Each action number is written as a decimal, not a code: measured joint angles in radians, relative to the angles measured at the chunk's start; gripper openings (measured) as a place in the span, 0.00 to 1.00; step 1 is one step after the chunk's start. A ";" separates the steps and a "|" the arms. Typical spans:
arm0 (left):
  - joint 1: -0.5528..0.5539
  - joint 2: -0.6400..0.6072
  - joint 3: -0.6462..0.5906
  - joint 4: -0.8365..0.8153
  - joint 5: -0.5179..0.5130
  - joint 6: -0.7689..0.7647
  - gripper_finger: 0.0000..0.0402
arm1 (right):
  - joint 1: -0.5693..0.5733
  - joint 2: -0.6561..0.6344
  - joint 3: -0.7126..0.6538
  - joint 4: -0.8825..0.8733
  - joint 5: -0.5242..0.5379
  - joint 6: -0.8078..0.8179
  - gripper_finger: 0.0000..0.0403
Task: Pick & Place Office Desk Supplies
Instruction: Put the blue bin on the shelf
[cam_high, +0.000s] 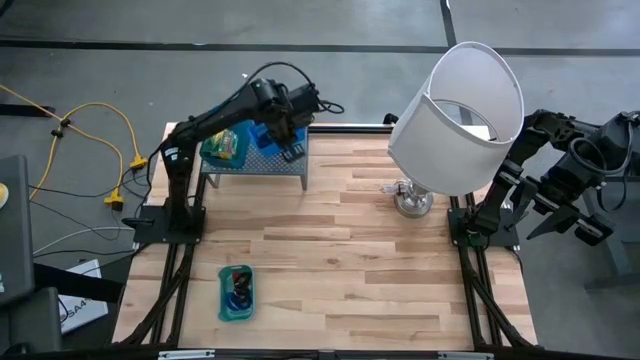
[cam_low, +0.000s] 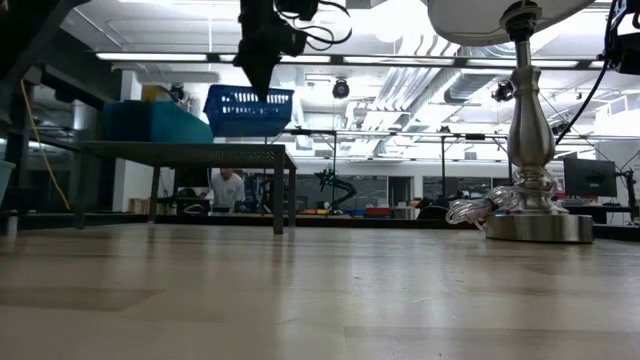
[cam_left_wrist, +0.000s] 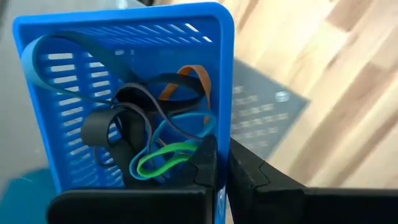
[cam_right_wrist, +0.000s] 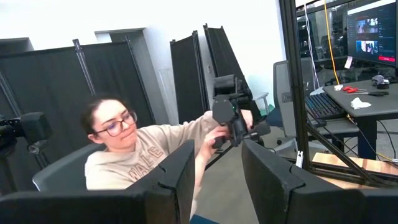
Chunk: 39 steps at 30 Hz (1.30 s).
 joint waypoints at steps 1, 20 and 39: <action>0.009 0.000 0.000 0.002 -0.008 0.037 0.03 | 0.000 0.000 0.000 0.000 0.000 0.000 0.30; 0.060 0.097 0.000 0.033 -0.049 0.472 0.01 | 0.000 0.000 0.000 0.000 0.000 0.000 0.30; 0.095 0.116 0.000 0.042 -0.018 0.484 0.02 | 0.000 0.000 0.000 0.000 0.000 0.000 0.30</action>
